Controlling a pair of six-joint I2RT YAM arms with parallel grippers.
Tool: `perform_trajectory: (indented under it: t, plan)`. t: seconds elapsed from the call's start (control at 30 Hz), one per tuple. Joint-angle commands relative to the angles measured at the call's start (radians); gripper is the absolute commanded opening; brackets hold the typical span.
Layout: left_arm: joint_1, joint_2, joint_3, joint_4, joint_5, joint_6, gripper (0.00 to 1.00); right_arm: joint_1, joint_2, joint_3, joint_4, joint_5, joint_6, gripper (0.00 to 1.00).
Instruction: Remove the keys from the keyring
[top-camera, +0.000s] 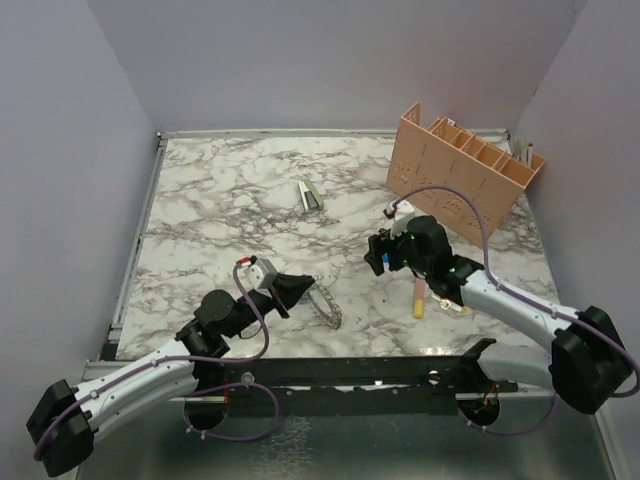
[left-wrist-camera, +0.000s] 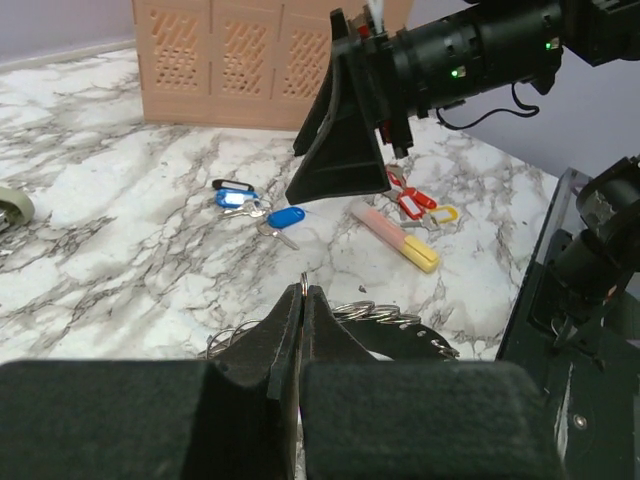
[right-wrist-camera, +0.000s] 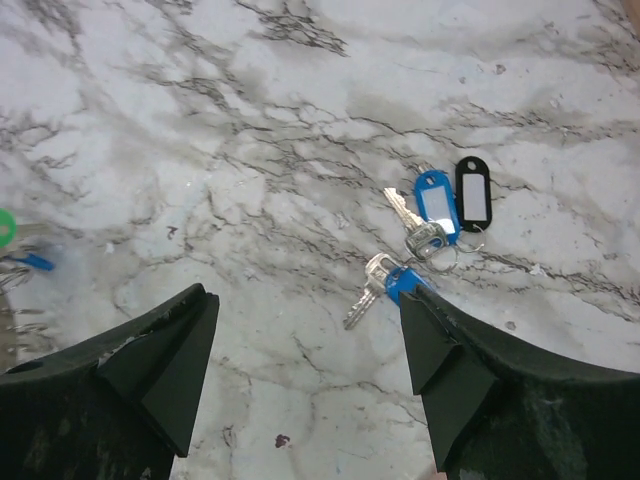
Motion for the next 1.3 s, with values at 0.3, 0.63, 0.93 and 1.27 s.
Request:
perform_trajectory:
  t: [0.3,0.63,0.93,1.27]
  plan:
    - [0.002,0.321,0.301,-0.056,0.400,0.018,0.00,0.001,-0.300,-0.394,0.613,-0.259,-0.036,0.79]
    - [0.065,0.518,0.670,-0.609,0.734,0.320,0.00,0.001,-0.341,-0.454,0.658,-0.358,-0.079,0.76]
    - [0.182,0.705,0.856,-0.865,1.003,0.564,0.00,0.002,-0.300,-0.448,0.690,-0.470,-0.121,0.73]
    - [0.242,0.743,0.832,-0.889,1.060,0.626,0.00,0.000,-0.109,-0.420,0.814,-0.564,-0.048,0.71]
